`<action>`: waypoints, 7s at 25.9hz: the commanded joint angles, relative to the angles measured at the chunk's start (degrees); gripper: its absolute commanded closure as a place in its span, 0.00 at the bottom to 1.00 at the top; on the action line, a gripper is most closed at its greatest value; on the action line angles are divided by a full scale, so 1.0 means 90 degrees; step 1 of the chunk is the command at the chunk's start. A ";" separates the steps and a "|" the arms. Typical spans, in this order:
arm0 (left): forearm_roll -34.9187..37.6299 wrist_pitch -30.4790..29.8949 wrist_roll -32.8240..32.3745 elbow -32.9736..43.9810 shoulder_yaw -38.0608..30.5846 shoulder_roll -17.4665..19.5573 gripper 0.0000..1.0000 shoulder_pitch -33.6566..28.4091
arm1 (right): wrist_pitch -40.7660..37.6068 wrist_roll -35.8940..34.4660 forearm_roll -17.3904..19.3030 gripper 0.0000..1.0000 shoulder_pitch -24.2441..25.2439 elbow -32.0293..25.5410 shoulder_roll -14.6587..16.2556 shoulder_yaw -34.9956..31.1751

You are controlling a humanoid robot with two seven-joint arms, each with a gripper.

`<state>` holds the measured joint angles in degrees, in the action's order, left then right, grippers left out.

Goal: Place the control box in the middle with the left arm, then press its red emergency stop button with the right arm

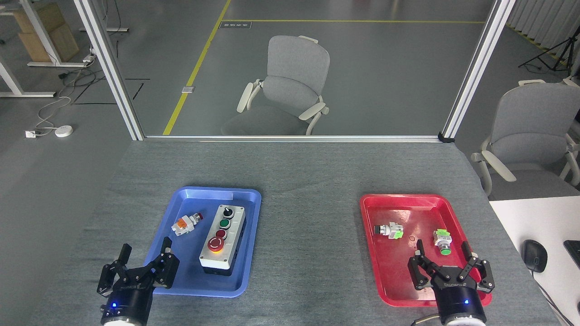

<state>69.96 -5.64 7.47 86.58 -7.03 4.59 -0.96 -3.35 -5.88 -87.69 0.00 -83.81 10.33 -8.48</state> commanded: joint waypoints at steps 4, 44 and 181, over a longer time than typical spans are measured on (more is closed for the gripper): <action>0.0009 -0.0057 -0.0029 0.0019 0.0000 0.0018 0.01 -0.0040 | -0.0106 -0.0099 0.0222 0.02 -0.0049 -0.0004 0.0034 0.0025; 0.1074 0.0061 0.0000 -0.0050 0.0010 0.0330 0.02 -0.0021 | -0.0409 -0.0079 0.1120 0.01 0.0009 -0.0131 0.0044 0.0025; 0.0781 0.1408 -0.0547 -0.2911 0.3574 -0.1398 1.00 0.2352 | -0.0331 -0.0157 0.0964 0.01 -0.0039 0.0309 0.0034 0.0142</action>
<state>76.41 5.82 2.97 65.72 22.31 -6.91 18.20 -6.25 -7.37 -79.17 -0.32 -81.01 10.63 -7.20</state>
